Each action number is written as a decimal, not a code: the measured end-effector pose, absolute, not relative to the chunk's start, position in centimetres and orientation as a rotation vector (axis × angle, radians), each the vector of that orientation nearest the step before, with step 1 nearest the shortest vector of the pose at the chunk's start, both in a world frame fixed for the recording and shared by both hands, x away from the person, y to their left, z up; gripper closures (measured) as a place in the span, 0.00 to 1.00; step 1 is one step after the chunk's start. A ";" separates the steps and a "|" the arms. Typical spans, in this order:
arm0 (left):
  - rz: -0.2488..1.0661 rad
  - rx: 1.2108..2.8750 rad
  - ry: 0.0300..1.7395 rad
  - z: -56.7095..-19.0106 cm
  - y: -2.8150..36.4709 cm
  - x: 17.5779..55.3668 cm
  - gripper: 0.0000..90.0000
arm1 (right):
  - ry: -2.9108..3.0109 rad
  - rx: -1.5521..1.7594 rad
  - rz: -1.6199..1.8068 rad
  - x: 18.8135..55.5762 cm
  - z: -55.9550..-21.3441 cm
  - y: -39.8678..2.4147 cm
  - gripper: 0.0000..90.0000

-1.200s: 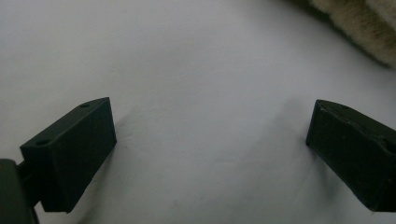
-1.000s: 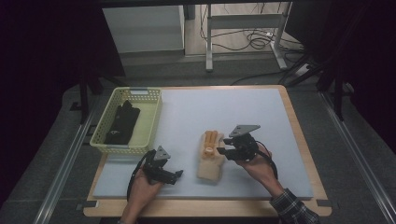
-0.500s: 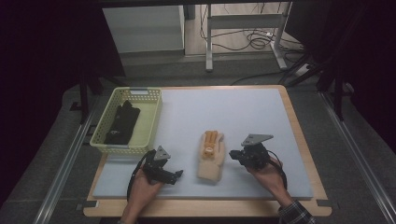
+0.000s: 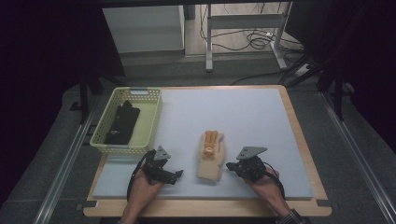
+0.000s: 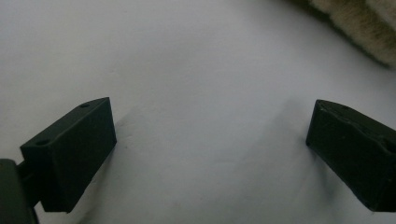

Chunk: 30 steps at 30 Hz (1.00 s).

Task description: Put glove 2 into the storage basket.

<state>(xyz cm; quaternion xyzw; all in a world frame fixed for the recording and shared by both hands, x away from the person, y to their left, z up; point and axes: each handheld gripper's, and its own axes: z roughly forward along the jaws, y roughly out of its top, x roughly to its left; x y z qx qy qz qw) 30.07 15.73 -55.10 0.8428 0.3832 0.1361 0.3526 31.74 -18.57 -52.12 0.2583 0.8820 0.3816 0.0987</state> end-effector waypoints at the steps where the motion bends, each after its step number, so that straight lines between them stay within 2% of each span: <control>1: 0.352 2.180 0.991 -55.1 15.7 30.1 0.02 | 2.612 0.762 1.131 31.7 -52.2 -18.5 0.98; 24: 0.364 2.169 1.008 -55.0 15.9 29.9 0.05 | 2.663 0.729 1.170 31.4 -53.2 -15.6 0.98; 30: 0.363 2.176 1.010 -55.0 17.1 29.4 0.05 | 2.665 0.718 1.185 31.7 -53.4 -14.3 0.98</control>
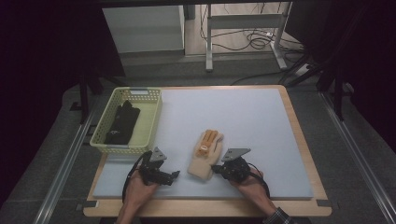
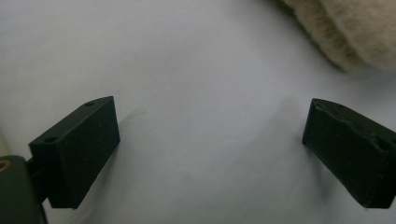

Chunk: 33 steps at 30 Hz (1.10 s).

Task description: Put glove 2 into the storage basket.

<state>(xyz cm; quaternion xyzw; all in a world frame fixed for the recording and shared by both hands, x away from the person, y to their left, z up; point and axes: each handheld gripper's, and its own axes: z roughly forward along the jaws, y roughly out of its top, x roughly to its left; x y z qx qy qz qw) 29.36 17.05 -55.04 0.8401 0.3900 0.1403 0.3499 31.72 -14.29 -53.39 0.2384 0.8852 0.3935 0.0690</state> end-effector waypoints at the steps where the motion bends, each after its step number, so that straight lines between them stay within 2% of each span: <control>1: 0.359 2.172 1.012 -55.1 17.4 29.3 0.04 | 2.663 0.716 1.185 31.8 -53.4 -14.0 0.98; 20: 0.356 2.164 1.016 -55.2 17.7 29.2 0.06 | 2.633 0.673 1.176 33.2 -53.7 -10.6 0.94; 26: 0.356 2.163 1.016 -55.2 17.7 29.2 0.06 | 2.605 0.679 1.152 33.1 -53.3 -11.3 0.76; 33: 0.356 2.163 1.016 -55.2 17.7 29.2 0.06 | 2.533 0.715 1.158 33.0 -52.3 -13.1 0.47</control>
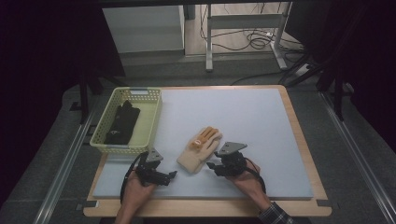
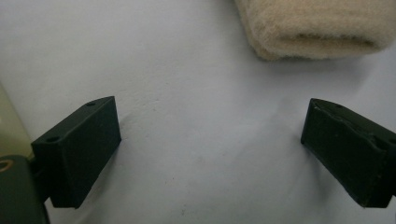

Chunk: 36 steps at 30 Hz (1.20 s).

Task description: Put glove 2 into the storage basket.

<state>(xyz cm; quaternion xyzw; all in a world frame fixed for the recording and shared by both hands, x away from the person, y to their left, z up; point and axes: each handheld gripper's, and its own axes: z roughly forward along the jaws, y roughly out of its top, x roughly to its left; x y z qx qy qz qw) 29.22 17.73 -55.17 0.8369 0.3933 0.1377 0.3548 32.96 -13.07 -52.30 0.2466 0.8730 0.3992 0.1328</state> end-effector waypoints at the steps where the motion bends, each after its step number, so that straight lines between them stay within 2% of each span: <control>1: 0.356 2.163 1.017 -55.2 17.7 29.2 0.06 | 2.524 0.717 1.153 33.0 -52.2 -13.3 0.44; 7: 0.355 2.162 1.016 -55.2 17.7 29.2 0.06 | 2.496 0.741 1.134 33.0 -51.5 -15.0 0.30; 15: 0.355 2.162 1.016 -55.2 17.7 29.2 0.06 | 2.467 0.791 1.114 32.9 -50.9 -17.4 0.20; 26: 0.358 2.163 1.017 -55.2 17.7 29.2 0.06 | 2.403 0.899 1.016 32.6 -51.0 -22.0 0.11; 36: 0.362 2.167 1.015 -55.2 17.7 29.2 0.05 | 2.357 1.087 0.966 33.1 -53.1 -26.7 0.06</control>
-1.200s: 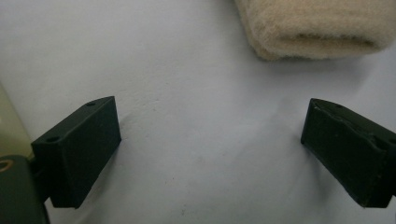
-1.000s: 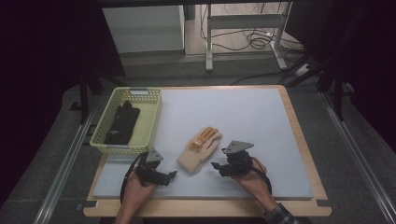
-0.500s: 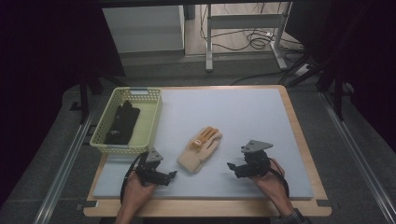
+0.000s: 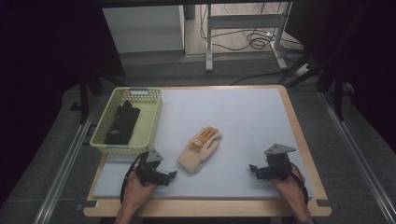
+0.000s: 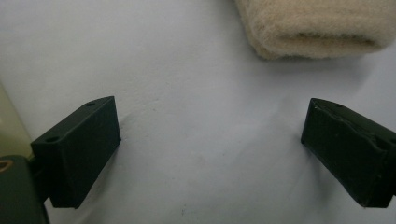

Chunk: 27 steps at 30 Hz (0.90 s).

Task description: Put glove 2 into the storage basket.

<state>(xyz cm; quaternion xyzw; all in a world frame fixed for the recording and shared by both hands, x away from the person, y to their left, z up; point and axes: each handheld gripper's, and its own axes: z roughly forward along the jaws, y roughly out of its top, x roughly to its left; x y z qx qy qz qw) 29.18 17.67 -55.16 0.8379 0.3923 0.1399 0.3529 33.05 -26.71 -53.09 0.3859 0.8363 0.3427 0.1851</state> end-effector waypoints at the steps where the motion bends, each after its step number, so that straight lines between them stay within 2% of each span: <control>1: 0.365 2.169 1.015 -55.1 17.7 29.2 0.05 | 2.348 1.105 0.983 33.1 -53.1 -27.0 0.06; 5: 0.358 2.186 1.003 -55.1 17.4 29.1 0.01 | 2.346 1.119 0.962 33.2 -53.2 -26.9 0.06; 27: 0.370 2.196 0.941 -52.1 15.2 29.4 0.01 | 2.341 1.109 0.950 33.1 -53.2 -26.8 0.06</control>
